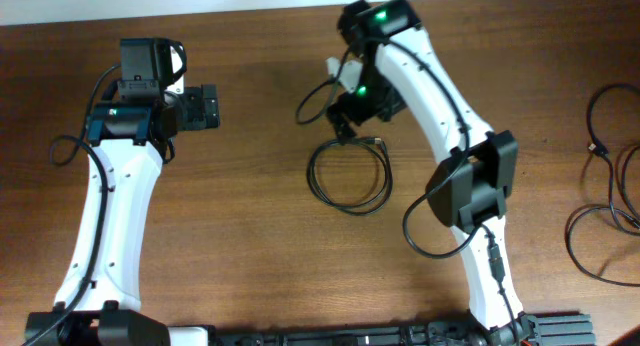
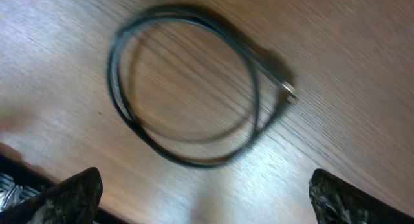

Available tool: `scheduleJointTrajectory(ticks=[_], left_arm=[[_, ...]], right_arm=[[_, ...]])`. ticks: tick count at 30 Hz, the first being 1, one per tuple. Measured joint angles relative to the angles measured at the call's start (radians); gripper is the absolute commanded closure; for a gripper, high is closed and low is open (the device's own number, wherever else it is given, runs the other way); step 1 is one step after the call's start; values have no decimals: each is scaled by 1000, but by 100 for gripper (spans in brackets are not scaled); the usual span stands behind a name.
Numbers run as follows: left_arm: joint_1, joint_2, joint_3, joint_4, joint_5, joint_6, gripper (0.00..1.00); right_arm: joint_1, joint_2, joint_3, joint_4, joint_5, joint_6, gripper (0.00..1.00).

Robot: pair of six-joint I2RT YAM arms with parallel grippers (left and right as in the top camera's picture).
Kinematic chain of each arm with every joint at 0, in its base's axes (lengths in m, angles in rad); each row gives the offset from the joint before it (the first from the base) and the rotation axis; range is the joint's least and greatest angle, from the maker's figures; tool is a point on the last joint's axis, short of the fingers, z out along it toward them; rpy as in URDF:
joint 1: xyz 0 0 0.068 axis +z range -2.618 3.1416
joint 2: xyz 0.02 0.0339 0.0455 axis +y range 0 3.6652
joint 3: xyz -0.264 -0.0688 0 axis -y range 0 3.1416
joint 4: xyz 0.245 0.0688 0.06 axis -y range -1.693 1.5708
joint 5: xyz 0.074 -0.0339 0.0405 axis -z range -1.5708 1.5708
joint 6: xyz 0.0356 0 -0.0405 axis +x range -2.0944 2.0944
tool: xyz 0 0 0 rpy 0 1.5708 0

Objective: Untangle cables

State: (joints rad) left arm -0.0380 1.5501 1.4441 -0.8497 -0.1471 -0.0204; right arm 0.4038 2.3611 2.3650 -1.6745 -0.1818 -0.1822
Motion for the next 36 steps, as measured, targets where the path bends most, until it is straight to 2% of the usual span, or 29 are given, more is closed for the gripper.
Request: scheduleJointTrajectory(ticks=[5, 7, 9, 14, 16, 18, 21, 28, 29, 30, 32, 35, 36], left_arm=[[0, 0, 0, 0, 0, 0, 1], [0, 0, 0, -1, 0, 0, 1], [0, 0, 0, 0, 0, 0, 1], [0, 0, 0, 0, 0, 0, 1], [0, 0, 0, 0, 0, 0, 1], [0, 0, 0, 0, 0, 0, 1], [0, 0, 0, 0, 0, 0, 0], [0, 0, 0, 0, 0, 0, 1], [0, 0, 0, 0, 0, 0, 1], [0, 0, 0, 0, 0, 0, 1], [0, 0, 0, -1, 0, 0, 1], [0, 0, 0, 0, 0, 0, 1], [0, 0, 0, 0, 0, 0, 1]], right_arm=[[122, 0, -191, 162, 4, 29, 3], [163, 0, -288, 235, 4, 32, 10], [197, 3, -359, 262, 4, 47, 10], [226, 3, -410, 315, -5, 76, 13], [228, 3, -453, 363, -5, 80, 20], [229, -12, -484, 398, -3, 91, 21], [233, -31, -519, 437, -2, 107, 31], [280, -96, -641, 511, 12, 117, 36], [287, -103, -654, 517, 14, 120, 40], [292, -107, -662, 520, 16, 122, 49], [297, -113, -678, 534, 19, 133, 78], [298, -114, -689, 554, 2, 142, 96], [298, -113, -691, 554, -4, 145, 96]])
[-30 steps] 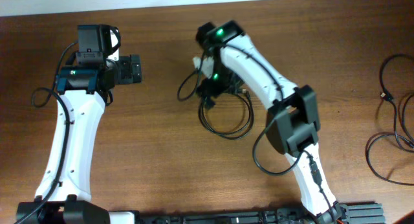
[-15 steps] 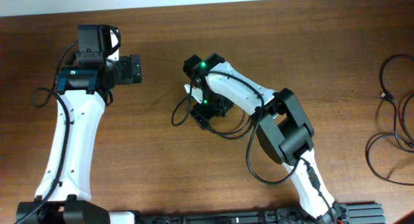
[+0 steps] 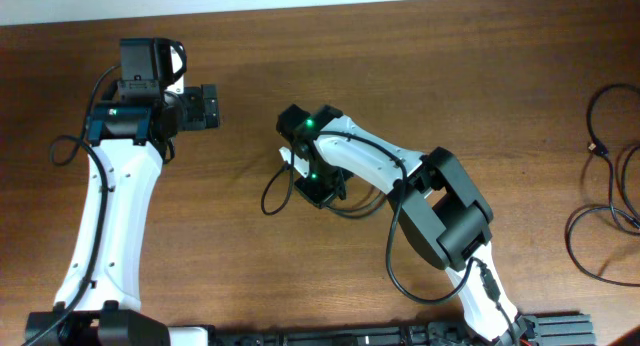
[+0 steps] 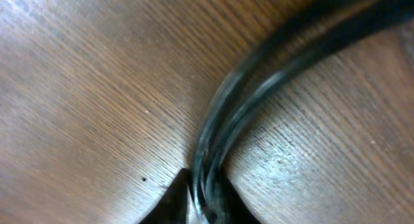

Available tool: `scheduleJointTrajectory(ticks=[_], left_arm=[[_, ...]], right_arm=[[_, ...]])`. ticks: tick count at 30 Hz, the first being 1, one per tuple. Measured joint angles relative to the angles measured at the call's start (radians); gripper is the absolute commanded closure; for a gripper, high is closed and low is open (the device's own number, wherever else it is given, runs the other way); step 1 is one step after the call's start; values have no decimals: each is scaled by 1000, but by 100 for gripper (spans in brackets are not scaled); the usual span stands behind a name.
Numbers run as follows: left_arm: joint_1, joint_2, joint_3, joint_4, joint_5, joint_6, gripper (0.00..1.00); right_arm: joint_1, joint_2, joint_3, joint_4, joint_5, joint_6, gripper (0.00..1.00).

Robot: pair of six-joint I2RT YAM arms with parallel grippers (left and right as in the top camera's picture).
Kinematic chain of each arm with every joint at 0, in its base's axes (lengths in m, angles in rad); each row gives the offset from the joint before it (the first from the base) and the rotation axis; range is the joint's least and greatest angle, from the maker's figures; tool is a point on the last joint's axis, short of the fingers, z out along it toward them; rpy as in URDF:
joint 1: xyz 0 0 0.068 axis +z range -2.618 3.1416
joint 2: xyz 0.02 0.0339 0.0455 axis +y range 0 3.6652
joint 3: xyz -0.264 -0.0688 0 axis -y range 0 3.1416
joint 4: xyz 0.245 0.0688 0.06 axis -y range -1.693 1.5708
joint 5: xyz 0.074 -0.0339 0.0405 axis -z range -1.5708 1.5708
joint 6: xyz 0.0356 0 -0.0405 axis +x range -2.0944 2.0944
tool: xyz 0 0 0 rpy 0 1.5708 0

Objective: Untangle cables

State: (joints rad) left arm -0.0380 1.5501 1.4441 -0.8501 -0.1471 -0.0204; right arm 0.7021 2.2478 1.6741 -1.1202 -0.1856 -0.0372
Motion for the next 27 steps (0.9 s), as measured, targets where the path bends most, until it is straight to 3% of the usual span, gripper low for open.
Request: scheduleJointTrajectory(ticks=[8, 11, 14, 21, 23, 27], left_arm=[[0, 0, 0, 0, 0, 0, 1], [0, 0, 0, 0, 0, 0, 1], [0, 0, 0, 0, 0, 0, 1], [0, 0, 0, 0, 0, 0, 1], [0, 0, 0, 0, 0, 0, 1], [0, 0, 0, 0, 0, 0, 1]], right_arm=[[10, -6, -1, 11, 110, 34, 96], [-85, -11, -2, 66, 174, 41, 96], [-242, -12, -2, 142, 217, 42, 96], [-762, 12, 13, 430, 276, 46, 96], [-964, 32, 45, 442, 279, 78, 96], [-1196, 60, 107, 387, 190, 110, 96]])
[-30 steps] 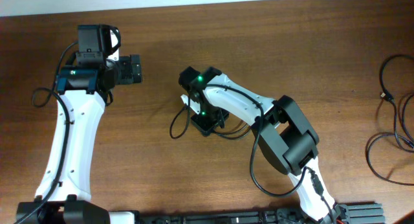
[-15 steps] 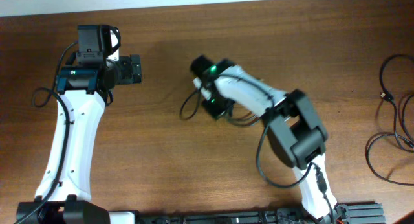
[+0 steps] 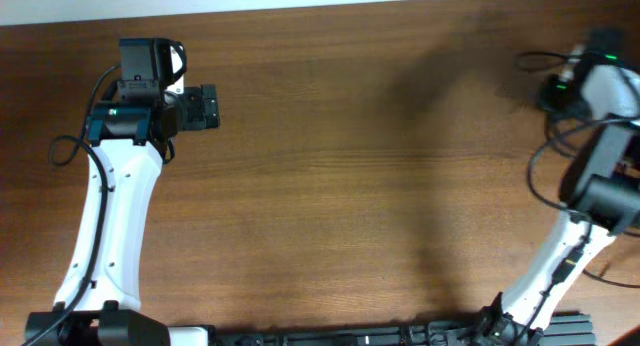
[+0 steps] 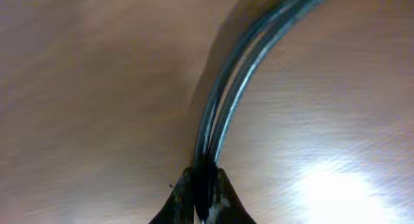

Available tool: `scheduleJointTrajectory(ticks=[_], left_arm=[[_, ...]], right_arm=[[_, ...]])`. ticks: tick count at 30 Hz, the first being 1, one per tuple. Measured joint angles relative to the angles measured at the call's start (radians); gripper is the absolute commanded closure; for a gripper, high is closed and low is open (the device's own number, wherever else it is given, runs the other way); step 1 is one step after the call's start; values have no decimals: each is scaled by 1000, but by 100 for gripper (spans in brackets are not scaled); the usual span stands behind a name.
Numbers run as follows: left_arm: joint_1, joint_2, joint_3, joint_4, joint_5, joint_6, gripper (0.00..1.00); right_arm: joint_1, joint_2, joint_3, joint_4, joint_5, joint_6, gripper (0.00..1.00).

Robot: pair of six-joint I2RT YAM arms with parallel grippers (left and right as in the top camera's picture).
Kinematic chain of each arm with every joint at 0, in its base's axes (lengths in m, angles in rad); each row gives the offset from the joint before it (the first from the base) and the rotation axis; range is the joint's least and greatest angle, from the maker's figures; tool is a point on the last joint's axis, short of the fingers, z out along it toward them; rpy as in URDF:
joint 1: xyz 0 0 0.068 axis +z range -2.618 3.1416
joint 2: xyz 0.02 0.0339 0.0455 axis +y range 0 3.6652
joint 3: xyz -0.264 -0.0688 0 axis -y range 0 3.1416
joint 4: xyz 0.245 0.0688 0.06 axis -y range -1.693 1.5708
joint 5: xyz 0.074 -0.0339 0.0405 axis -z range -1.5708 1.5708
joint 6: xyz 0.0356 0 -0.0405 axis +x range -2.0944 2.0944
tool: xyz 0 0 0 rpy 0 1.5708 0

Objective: Untangle cables

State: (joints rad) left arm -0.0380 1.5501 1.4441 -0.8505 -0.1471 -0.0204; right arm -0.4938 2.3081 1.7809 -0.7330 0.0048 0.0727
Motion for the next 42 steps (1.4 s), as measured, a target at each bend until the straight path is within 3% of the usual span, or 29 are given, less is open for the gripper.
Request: scheduleJointTrajectory(ticks=[4, 11, 14, 18, 24, 25, 26, 27, 28, 33, 42], left_arm=[[0, 0, 0, 0, 0, 0, 1], [0, 0, 0, 2, 0, 0, 1], [0, 0, 0, -1, 0, 0, 1], [0, 0, 0, 0, 0, 0, 1], [0, 0, 0, 0, 0, 0, 1], [0, 0, 0, 0, 0, 0, 1], [0, 0, 0, 0, 0, 0, 1], [0, 0, 0, 0, 0, 0, 1], [0, 0, 0, 0, 0, 0, 1], [0, 0, 0, 0, 0, 0, 1], [0, 0, 0, 0, 0, 0, 1]], right_arm=[[-127, 30, 77, -109, -80, 3, 92], [-114, 41, 462, -425, -120, -56, 74], [-51, 26, 728, -584, -154, -79, 71], [99, 12, 954, -745, -170, -85, 67], [380, 11, 998, -908, -177, -88, 66], [455, 11, 998, -943, -176, -89, 39], [491, 11, 998, -953, -177, -89, 21], [521, 11, 998, -956, -176, -88, 17], [557, 11, 998, -959, -176, -88, 1], [690, 11, 998, -960, -180, -95, 1], [713, 11, 998, -960, -180, -95, 1]])
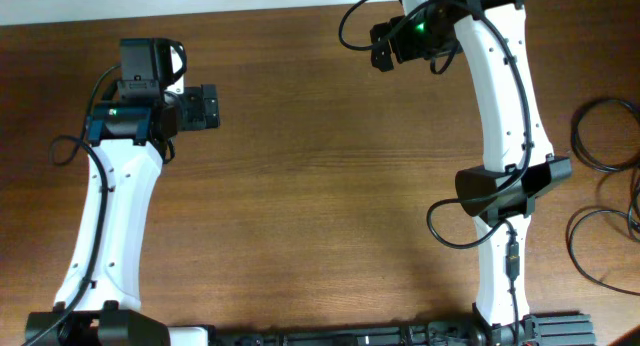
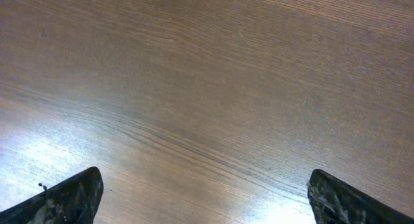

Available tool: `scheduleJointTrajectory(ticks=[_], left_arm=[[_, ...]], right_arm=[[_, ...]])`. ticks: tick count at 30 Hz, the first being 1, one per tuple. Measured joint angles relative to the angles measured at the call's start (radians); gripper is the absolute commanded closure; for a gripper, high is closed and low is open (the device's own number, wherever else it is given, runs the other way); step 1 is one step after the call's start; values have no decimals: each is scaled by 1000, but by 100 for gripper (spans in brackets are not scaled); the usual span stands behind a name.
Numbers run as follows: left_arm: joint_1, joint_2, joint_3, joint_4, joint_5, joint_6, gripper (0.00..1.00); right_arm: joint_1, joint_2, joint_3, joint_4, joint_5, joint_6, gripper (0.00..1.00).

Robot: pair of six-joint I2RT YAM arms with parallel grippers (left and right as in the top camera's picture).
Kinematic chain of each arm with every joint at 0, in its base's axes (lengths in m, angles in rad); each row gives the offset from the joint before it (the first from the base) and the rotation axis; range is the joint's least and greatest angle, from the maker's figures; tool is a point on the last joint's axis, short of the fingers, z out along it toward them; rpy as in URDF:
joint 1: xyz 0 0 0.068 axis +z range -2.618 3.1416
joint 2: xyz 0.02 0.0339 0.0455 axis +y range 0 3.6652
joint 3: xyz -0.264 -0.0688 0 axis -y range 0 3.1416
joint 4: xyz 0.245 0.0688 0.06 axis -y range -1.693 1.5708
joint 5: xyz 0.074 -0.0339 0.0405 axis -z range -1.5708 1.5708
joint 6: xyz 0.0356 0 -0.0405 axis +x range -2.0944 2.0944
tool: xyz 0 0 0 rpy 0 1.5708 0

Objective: Untangle cables

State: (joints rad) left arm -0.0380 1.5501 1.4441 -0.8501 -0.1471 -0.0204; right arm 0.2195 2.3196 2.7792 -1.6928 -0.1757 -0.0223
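Observation:
A black cable coil (image 1: 577,136) lies at the table's right edge, partly cut off by the frame. More black cable loops (image 1: 570,236) lie below it, toward the front right. My right gripper (image 1: 380,42) hovers near the table's back edge, far to the left of those cables. In the right wrist view the right gripper (image 2: 204,201) is open, its fingertips (image 2: 71,198) wide apart over bare wood with nothing between them. My left gripper (image 1: 207,108) sits at the back left over bare table; its jaw state does not show.
The brown wooden table (image 1: 300,206) fills the view, with its back edge meeting a white strip at the top. The right arm's elbow and its own wiring (image 1: 500,191) hang over the right-centre of the table. The left arm runs along the left side.
My right gripper was shut on a black cable at the far right back. Now it is open and empty near the back centre, and a coil lies at the right edge. The left arm is unchanged.
My right gripper was open above a black coil lying mid-table. Then it was shut on the coil's left side. After that it held the cable at the far right. Now the mid-table is bare, a coil rests at the right edge, and the gripper is open.

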Motion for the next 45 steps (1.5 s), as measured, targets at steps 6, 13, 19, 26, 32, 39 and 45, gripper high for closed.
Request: scheduleJointTrajectory(ticks=[6, 13, 19, 26, 32, 39, 45], left_arm=[[0, 0, 0, 0, 0, 0, 1], [0, 0, 0, 0, 0, 0, 1], [0, 0, 0, 0, 0, 0, 1], [-33, -75, -61, 144, 3, 0, 1], [-71, -391, -496, 610, 84, 39, 1], [-72, -742, -1027, 1178, 118, 66, 1], [-72, -983, -1219, 1300, 122, 115, 1]], right_arm=[[0, 0, 0, 0, 0, 0, 1], [0, 0, 0, 0, 0, 0, 1], [0, 0, 0, 0, 0, 0, 1], [0, 0, 0, 0, 0, 0, 1], [0, 0, 0, 0, 0, 0, 1], [0, 0, 1, 1, -3, 0, 1], [0, 0, 2, 1, -3, 0, 1]])
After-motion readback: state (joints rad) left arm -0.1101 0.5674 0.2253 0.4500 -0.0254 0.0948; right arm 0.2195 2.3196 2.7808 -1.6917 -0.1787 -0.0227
